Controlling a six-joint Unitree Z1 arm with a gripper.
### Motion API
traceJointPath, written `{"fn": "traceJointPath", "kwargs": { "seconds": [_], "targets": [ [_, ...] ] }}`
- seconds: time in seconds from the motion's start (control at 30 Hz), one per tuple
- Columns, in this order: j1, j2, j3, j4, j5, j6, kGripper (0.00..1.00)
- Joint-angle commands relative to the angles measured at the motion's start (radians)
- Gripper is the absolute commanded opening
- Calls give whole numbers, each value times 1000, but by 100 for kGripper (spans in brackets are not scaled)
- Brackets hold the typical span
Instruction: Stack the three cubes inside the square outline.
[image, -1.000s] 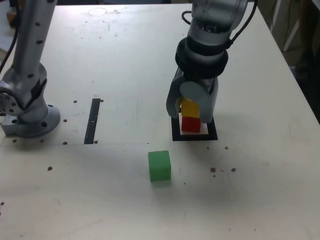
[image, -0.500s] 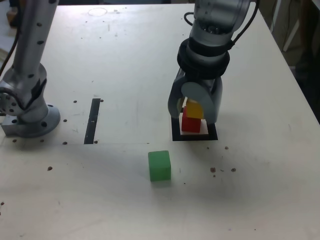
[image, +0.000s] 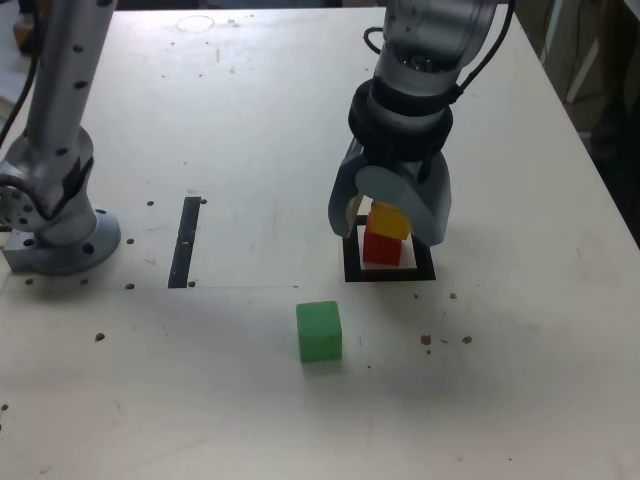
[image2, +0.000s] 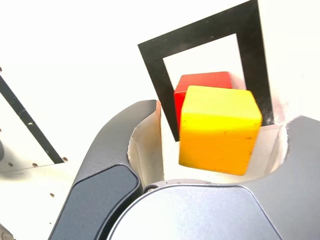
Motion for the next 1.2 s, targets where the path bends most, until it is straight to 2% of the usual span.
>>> {"fn": "traceJointPath", "kwargs": {
  "seconds": [0.0,0.3,0.5,0.63,0.9,1.17],
  "targets": [
    [2,-34,15,3,3,1,100],
    [-41,-166,130,-5,7,25,100],
    [-127,-215,205,-21,1,98,100],
    [-202,-229,241,-65,-1,158,100],
    [-320,-234,310,-167,40,301,100],
    [-364,-212,361,-224,76,325,99]
  ]
}}
